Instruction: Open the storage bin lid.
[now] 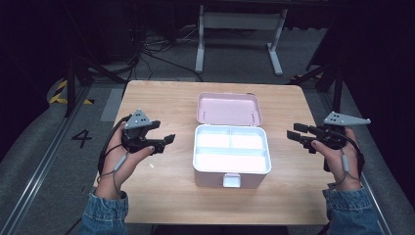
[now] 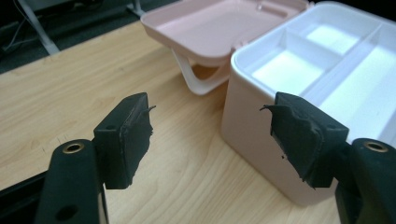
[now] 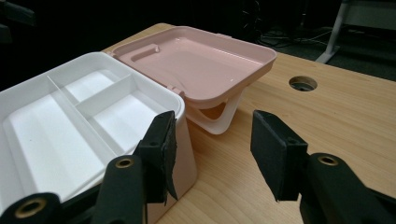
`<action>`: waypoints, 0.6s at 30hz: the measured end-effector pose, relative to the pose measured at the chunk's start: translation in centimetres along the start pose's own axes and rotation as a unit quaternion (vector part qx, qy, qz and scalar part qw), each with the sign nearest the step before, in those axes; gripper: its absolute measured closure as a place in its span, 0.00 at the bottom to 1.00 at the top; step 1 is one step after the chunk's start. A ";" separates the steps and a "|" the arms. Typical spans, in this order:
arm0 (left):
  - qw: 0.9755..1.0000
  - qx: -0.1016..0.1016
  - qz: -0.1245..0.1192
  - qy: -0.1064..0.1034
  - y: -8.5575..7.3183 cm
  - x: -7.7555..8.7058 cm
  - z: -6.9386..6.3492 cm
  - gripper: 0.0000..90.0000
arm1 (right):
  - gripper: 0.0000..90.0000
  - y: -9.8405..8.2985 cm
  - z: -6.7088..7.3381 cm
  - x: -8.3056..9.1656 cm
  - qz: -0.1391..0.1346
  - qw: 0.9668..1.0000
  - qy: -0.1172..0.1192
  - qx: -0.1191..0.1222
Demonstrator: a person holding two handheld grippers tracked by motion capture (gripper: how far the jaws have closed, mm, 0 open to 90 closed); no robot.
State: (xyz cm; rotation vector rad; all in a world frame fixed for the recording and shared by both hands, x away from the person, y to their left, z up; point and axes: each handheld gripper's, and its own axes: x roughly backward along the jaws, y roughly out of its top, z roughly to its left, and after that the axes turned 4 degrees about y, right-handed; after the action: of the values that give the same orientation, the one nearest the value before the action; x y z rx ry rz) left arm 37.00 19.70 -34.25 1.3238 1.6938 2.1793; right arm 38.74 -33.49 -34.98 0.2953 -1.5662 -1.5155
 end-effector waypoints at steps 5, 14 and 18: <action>0.999 0.023 0.037 0.008 -1.6 -1.3 0.5 0.33 | 0.56 -0.4 -0.2 0.0 0.014 1.000 -0.006 0.001; 0.993 0.067 0.093 0.027 -3.4 -2.4 1.5 0.32 | 0.56 -1.2 -0.6 -0.6 0.047 0.999 -0.014 -0.005; 0.994 0.069 0.086 0.021 -3.4 -2.4 1.5 0.32 | 0.56 -1.3 -0.7 -0.8 0.051 0.999 -0.014 -0.007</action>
State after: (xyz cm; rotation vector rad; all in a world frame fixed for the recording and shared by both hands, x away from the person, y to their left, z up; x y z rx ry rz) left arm 38.09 20.88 -38.37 1.5212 1.8396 2.2311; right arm 39.16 -33.71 -36.59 0.1846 -1.5686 -1.4572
